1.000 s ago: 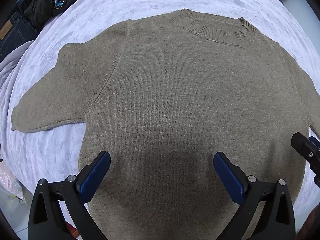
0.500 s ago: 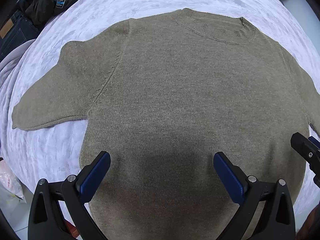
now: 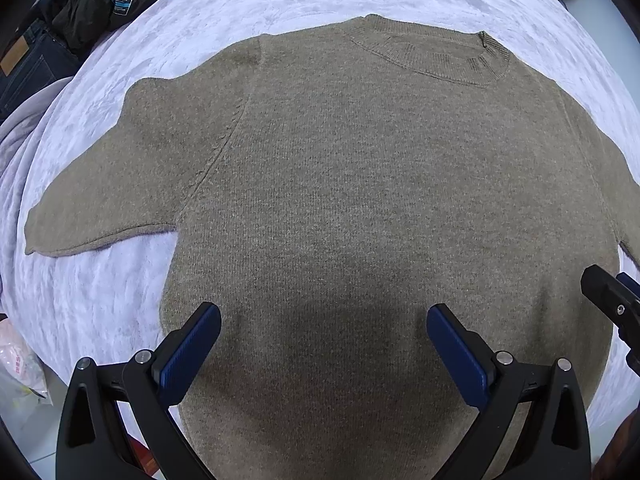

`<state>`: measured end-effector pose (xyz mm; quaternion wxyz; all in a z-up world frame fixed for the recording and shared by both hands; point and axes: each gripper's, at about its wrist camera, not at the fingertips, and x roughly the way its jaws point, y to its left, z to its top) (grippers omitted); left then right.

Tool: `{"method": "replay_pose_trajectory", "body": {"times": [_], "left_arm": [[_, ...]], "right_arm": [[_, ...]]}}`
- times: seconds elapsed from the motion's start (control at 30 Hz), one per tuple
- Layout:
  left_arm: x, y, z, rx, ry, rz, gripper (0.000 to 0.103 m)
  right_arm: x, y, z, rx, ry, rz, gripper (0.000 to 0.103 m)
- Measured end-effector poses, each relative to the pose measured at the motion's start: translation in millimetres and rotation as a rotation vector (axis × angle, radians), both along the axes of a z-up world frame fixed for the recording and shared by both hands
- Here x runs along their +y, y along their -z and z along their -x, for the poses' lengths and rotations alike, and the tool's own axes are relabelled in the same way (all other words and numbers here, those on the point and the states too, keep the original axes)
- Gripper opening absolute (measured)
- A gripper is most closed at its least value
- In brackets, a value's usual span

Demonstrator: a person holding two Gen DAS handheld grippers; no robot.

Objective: Fold small clothes

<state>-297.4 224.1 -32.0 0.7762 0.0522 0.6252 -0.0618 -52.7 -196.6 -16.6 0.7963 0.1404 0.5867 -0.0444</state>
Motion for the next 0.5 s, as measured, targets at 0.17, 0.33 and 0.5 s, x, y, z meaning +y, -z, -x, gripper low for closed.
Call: {"method": "replay_pose_trajectory", "body": {"times": [0.17,0.33,0.5], "left_arm": [[67,-9,81,-0.003,0.002,0.003,0.103],[-17,-39,20,0.014,-0.003,-0.013,0.103],[-60,-35,-28,0.028,-0.009,-0.026,0.103]], "right_arm": [[2,2,5,0.001,-0.001,-0.003,0.095],[2,2,6,0.001,-0.002,-0.006,0.095],[3,3,6,0.002,-0.004,-0.006,0.095]]}}
